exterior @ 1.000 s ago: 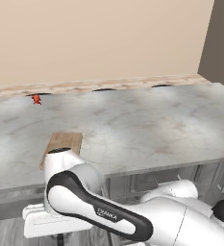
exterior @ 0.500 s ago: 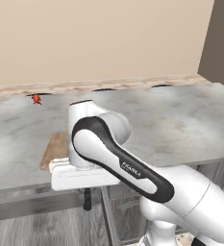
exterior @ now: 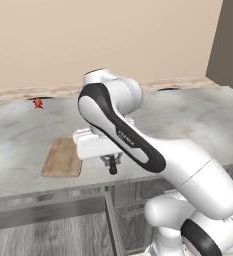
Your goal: Open the drawer on the left and place the cutting tools on the cutting board.
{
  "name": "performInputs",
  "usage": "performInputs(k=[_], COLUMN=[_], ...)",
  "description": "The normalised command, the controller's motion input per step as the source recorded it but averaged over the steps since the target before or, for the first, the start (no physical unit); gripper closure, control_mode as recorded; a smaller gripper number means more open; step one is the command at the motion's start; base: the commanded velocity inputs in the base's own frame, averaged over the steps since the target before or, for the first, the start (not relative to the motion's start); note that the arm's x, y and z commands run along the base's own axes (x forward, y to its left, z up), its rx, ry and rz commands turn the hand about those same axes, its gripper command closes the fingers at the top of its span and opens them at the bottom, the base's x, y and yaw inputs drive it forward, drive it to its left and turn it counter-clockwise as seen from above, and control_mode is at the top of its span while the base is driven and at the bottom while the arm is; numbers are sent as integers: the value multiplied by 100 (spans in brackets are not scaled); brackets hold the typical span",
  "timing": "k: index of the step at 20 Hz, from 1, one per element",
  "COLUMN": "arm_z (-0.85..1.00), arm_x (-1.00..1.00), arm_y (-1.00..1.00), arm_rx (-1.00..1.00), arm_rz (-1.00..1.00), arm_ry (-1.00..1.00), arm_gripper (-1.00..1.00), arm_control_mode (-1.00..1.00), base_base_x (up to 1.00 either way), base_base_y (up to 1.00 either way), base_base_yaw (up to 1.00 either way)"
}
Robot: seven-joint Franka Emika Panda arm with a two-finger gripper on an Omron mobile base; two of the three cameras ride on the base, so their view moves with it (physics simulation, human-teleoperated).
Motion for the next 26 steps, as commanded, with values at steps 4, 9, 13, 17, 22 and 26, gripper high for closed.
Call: performInputs(k=[4, 9, 13, 17, 22, 26], arm_z=[-6, -22, -25, -26, -23, -24], arm_x=[57, 49, 59, 54, 51, 53], arm_y=[-49, -36, -12, 0, 0, 0], arm_rx=[-1, 0, 0, 0, 3, 7], arm_rz=[0, 0, 1, 5, 6, 7], arm_ry=[-4, -9, -12, -10, -2, 0], arm_gripper=[100, 100, 100, 100, 100, 100], arm_control_mode=[-100, -100, -100, -100, -100, -100], base_base_x=[0, 0, 0, 0, 0, 0], base_base_y=[0, 0, 0, 0, 0, 0], base_base_yaw=[0, 0, 0, 0, 0, 0])
